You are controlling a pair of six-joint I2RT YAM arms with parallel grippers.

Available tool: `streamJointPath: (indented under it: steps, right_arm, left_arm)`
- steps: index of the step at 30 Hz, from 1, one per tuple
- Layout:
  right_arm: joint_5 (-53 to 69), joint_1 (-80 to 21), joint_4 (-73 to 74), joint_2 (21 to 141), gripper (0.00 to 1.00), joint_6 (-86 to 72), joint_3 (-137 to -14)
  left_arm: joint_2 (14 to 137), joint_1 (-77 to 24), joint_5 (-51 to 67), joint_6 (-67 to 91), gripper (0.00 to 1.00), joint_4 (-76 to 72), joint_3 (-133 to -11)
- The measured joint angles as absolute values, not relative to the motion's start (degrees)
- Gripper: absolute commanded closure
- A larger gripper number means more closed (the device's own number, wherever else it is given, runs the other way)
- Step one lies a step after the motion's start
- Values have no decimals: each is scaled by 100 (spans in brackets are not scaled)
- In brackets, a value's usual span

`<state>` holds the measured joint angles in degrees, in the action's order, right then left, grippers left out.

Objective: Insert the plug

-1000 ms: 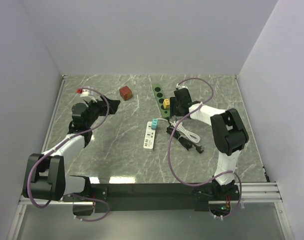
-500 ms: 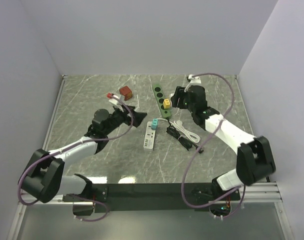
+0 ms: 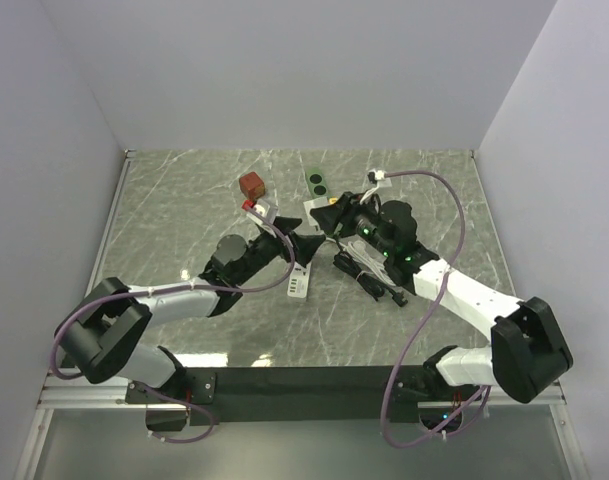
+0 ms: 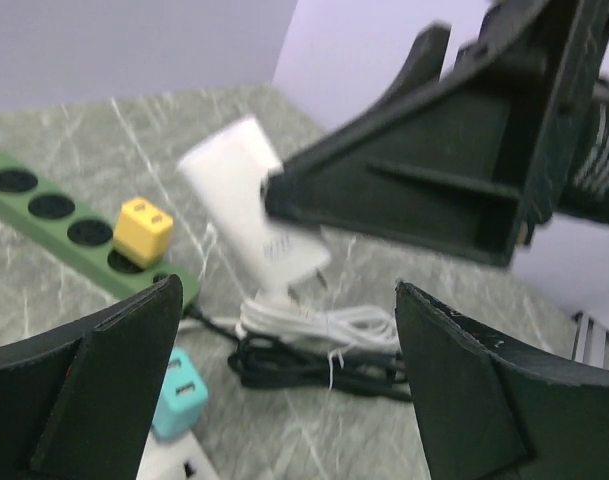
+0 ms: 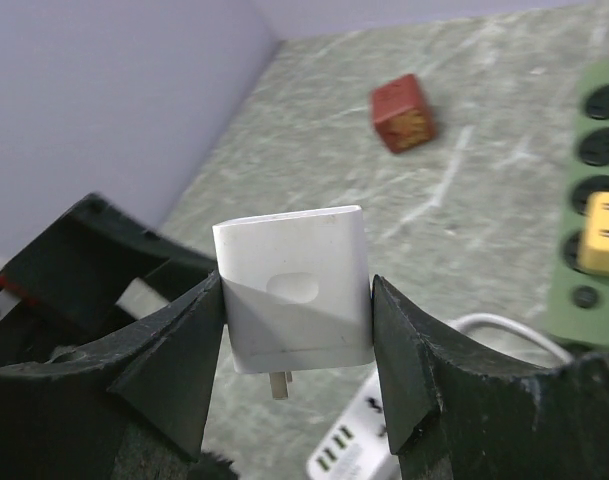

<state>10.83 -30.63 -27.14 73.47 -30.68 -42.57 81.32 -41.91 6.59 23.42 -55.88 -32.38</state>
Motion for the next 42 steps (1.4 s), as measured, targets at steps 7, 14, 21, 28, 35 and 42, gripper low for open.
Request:
streamJointPath:
  steps: [7,14,21,28,35,42]
  right_arm:
    - [1339,-3249,-2928,7236,100,-3210,-4252]
    - [1586,-3249,-3168,7159,100,-3374,-3994]
    - [1798,-3249,-3610,7380,100,-3583,-3977]
    - [1835,-3247,-3780,7509,100,-3632,-3977]
    - [1848,-3238,-3769,7557,98,-3594,-3977]
    - [1990,-3234,-3726,7596,41,-3441,-3977]
  left_arm:
    - [8399,-4340,143,2429,11,-6176,-3256]
    - [8637,-4628,-587,2534,21,-6429,-3256]
    - [8676,-4803,-1061,2532,39,-6458,-3339]
    - [8715,-4919,-1420,2497,79,-6445,-3380]
    - [8715,-4919,-1481,2353,99,-6316,-3389]
    - [8635,-4853,-1168,2121,99,-6254,-3269]
